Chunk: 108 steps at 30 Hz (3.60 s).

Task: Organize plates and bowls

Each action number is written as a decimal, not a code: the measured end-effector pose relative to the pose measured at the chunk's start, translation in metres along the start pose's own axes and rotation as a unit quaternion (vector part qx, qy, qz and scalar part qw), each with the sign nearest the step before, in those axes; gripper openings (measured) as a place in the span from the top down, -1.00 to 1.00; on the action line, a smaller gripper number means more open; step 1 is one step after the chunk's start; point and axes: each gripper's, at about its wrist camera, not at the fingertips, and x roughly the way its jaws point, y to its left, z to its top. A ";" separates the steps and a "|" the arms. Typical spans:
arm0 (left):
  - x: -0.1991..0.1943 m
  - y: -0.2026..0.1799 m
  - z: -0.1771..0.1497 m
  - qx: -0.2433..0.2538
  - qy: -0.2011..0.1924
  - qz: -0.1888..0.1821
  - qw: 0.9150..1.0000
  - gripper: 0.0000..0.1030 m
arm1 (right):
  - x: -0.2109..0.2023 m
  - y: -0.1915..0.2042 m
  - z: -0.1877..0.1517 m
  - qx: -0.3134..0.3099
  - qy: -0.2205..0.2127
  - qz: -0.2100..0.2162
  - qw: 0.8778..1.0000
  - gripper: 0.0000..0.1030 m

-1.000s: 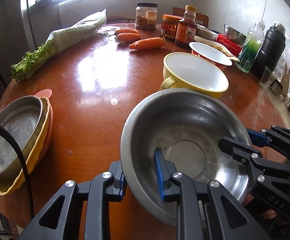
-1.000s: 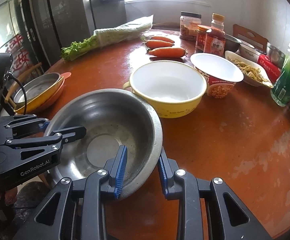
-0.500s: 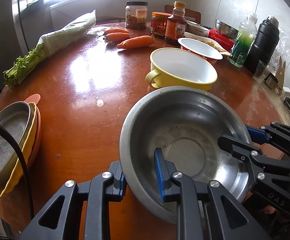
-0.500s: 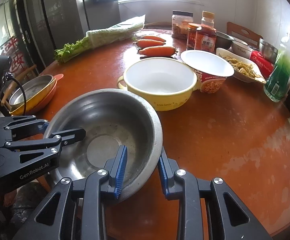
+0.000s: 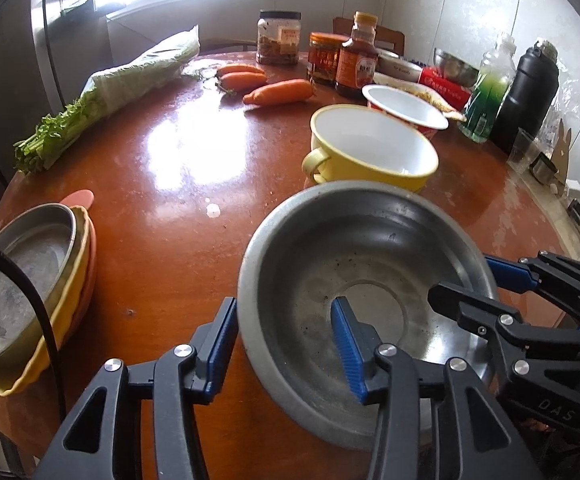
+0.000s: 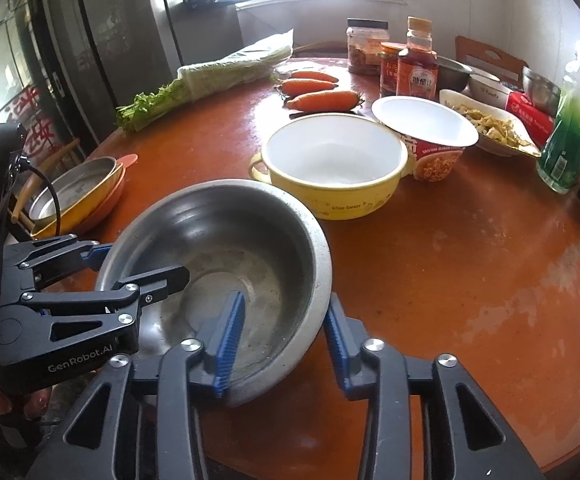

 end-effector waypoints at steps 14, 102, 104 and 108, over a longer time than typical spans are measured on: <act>-0.021 0.002 0.003 0.001 -0.027 0.012 1.000 -0.11 | -0.017 0.002 0.003 0.006 -0.018 -0.005 1.000 0.02; 0.082 -0.002 0.126 0.003 0.047 0.000 0.999 0.49 | 0.054 -0.041 0.085 0.044 -0.014 -0.027 0.999 0.31; 0.081 0.003 0.126 -0.006 0.045 0.008 0.999 0.49 | 0.057 -0.036 0.088 0.033 -0.013 -0.030 0.999 0.31; 0.078 0.016 0.127 -0.029 0.037 0.018 0.999 0.49 | 0.061 -0.025 0.095 0.005 -0.015 -0.025 1.000 0.31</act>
